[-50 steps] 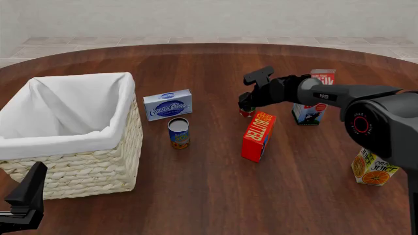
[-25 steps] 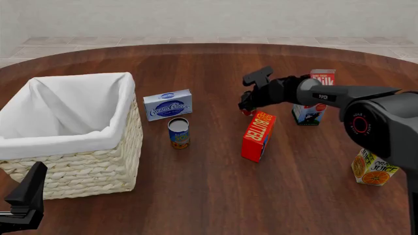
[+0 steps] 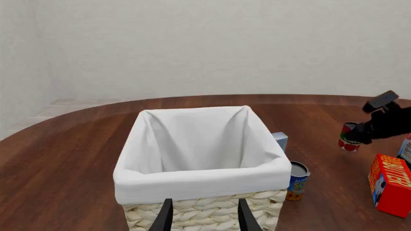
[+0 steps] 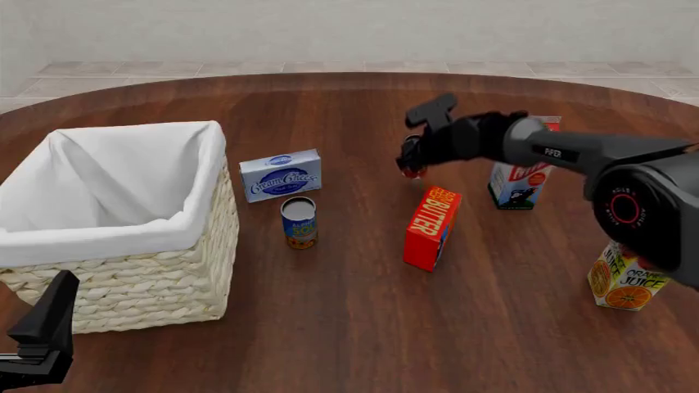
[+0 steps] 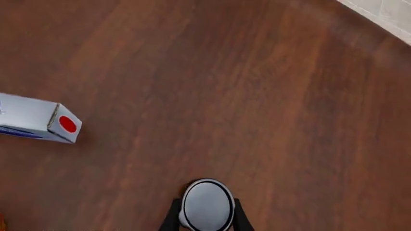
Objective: Pick up the alphabet soup and the tomato sauce, and put them in the basket.
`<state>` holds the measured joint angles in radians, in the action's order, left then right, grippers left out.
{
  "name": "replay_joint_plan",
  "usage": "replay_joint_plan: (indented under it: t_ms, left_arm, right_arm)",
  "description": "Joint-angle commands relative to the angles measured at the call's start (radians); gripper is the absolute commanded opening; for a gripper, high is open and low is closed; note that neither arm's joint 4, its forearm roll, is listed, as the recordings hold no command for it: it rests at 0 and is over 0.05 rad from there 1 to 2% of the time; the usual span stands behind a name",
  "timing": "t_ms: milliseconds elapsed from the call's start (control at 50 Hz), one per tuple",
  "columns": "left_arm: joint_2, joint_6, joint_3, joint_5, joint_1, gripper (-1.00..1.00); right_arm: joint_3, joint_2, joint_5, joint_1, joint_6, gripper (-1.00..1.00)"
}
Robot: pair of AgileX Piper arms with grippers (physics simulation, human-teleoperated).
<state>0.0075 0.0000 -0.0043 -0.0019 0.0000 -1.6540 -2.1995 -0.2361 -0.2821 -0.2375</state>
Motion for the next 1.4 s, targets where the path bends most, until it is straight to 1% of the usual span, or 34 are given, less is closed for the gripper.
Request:
replay_joint_plan:
  t_ms: [20,240,300,580,960,1400]
  left_arm:
    - [0.000,0.000,0.000,0.000,0.000,1.00]
    - [0.000,0.000,0.000,0.000,0.000,1.00]
    - [0.000,0.000,0.000,0.000,0.000,1.00]
    - [0.000,0.000,0.000,0.000,0.000,1.00]
    - [0.000,0.000,0.000,0.000,0.000,1.00]
    - [0.000,0.000,0.000,0.000,0.000,1.00]
  right_arm:
    - [0.009,0.066,-0.009,-0.016,0.028,-1.00]
    - [0.035,0.125,-0.013,-0.033,0.032,-1.00]
    - [0.052,0.164,-0.014,-0.043,0.036,-1.00]
    - [0.067,0.255,-0.040,-0.072,0.045,-1.00]
    - [0.122,0.387,-0.057,-0.120,0.049,-1.00]
    - [0.145,0.492,-0.088,-0.184,0.052,-1.00]
